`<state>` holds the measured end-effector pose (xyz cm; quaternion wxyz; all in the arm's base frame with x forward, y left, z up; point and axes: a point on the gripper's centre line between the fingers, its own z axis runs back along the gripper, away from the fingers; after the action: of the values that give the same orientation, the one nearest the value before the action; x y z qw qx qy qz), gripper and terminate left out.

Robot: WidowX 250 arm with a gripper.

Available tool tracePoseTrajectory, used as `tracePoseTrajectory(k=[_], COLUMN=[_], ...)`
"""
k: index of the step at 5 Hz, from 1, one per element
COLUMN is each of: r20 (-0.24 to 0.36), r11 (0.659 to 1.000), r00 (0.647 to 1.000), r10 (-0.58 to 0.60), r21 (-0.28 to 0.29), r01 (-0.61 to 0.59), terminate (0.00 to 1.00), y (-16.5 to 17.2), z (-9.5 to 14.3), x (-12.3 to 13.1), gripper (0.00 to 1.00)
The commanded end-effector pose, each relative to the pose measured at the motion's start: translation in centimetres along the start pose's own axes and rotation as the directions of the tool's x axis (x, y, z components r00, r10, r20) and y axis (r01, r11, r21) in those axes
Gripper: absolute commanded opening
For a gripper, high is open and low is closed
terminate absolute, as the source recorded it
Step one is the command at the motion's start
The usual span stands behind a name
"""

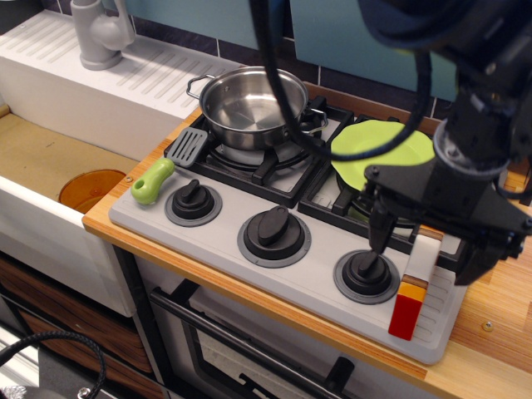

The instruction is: Put crackerbox on plate and spatula in pot or pan on stove

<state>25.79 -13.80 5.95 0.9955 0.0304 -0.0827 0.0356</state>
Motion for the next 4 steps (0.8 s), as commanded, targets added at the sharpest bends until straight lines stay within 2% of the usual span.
tracePoseTrajectory(k=[1,2,3,4], r20=[0.041,0.048,0.033,0.012], r11=[0.999,0.999,0.999,0.999], r00=[0.999,0.999,0.999,1.000], r10=[0.014,0.016,0.021,0.010], r21=[-0.032,-0.044,-0.036,-0.031], r01=[-0.012,-0.014,-0.020,-0.010], terminate=[0.00,0.00,0.00,0.00], y=[-0.69,-0.90,-1.10,-0.94], z=[-0.96,-1.80,-1.76,-0.90], x=[-0.05,-0.20,-0.10,0.15], gripper=[1.00,1.00,0.00,0.00])
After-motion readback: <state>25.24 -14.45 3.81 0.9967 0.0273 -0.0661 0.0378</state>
